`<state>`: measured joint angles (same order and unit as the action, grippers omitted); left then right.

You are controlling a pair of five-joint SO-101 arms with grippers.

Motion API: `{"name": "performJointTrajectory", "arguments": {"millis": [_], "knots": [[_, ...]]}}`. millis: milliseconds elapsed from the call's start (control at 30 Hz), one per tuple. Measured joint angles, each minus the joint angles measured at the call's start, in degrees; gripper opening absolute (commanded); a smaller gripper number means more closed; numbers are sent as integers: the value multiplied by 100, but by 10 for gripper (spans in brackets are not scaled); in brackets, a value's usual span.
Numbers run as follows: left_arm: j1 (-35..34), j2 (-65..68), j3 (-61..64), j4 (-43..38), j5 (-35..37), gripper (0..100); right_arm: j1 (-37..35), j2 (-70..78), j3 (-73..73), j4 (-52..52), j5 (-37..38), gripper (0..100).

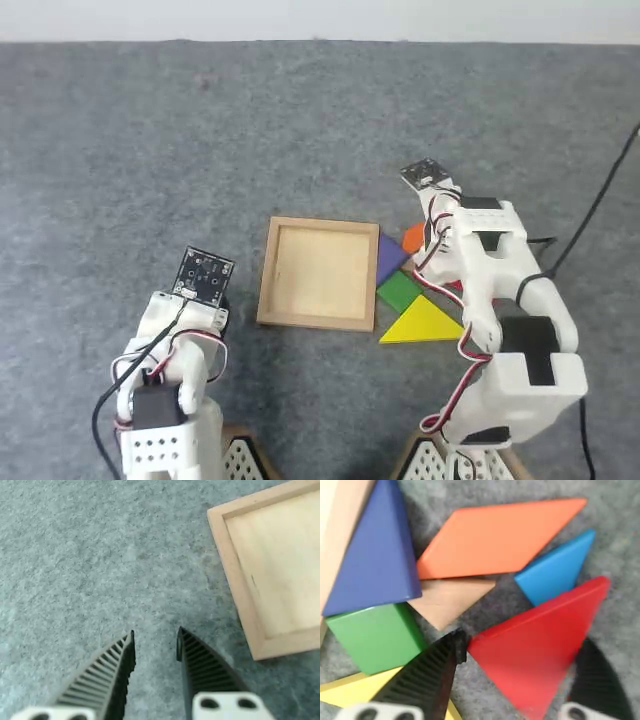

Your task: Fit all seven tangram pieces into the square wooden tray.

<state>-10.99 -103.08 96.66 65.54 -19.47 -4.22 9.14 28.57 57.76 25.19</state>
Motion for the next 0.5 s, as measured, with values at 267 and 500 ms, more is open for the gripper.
{"name": "performJointTrajectory", "arguments": {"millis": [267,500], "knots": [[0,0,0,0,0,137,158,-18,-26,-44,0,91],[0,0,0,0,0,137,158,0,-431,738,0,91]]}}
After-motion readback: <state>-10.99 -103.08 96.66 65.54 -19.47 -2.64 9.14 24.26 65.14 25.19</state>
